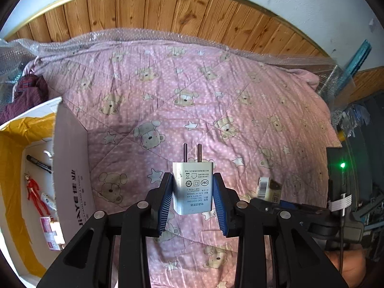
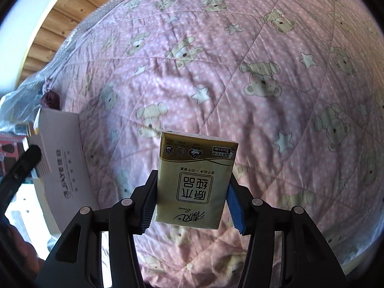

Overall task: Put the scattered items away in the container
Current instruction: 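Lift and carry the charger and tissue pack toward the cardboard box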

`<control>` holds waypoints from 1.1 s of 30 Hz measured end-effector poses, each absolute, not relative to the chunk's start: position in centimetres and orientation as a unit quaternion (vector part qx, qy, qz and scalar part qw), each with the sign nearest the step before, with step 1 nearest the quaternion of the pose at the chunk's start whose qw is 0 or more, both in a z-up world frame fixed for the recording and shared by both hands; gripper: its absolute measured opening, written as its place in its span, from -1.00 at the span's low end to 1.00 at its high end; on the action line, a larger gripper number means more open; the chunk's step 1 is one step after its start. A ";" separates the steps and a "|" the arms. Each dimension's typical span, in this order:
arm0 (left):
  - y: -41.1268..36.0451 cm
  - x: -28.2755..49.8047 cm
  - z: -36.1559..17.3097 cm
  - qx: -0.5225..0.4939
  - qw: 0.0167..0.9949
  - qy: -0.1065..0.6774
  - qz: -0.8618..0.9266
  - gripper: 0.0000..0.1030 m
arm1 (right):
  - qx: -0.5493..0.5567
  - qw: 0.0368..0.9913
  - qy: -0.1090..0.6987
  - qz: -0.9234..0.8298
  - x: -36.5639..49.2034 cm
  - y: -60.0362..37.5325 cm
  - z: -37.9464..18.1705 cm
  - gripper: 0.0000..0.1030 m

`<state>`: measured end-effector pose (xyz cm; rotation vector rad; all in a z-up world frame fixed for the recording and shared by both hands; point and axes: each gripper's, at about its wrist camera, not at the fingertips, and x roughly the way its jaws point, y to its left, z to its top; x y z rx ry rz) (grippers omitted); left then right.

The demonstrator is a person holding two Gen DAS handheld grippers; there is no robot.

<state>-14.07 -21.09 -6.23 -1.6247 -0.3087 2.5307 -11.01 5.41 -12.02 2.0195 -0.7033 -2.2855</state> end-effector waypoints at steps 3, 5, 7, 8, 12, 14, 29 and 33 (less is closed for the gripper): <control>-21.3 -13.1 -5.2 -0.526 0.056 -0.103 0.842 -0.33 | 0.642 0.008 -0.222 -0.734 -10.0 5.1 -11.5 0.07; -21.5 -12.4 -4.6 -0.519 0.055 -0.104 0.847 -0.33 | 0.640 0.011 -0.219 -0.736 -9.3 4.9 -11.2 0.07; -21.6 -11.6 -4.1 -0.513 0.055 -0.103 0.850 -0.33 | 0.638 0.013 -0.217 -0.738 -8.6 4.7 -10.9 0.07; -21.7 -11.2 -3.8 -0.511 0.054 -0.103 0.852 -0.33 | 0.638 0.014 -0.217 -0.739 -8.3 4.6 -10.8 0.07; -22.0 -9.9 -2.8 -0.500 0.051 -0.103 0.859 -0.33 | 0.636 0.019 -0.215 -0.741 -7.1 4.0 -10.3 0.07; -22.2 -9.3 -2.3 -0.494 0.049 -0.103 0.862 -0.33 | 0.635 0.024 -0.212 -0.742 -6.6 3.5 -10.1 0.07; -24.6 -5.1 -1.0 -0.478 0.035 -0.113 0.870 -0.33 | 0.644 0.064 -0.171 -0.743 -4.0 -1.2 -9.8 0.07; -25.6 -4.1 -1.2 -0.480 0.027 -0.118 0.869 -0.33 | 0.648 0.076 -0.159 -0.741 -3.6 -2.6 -9.9 0.07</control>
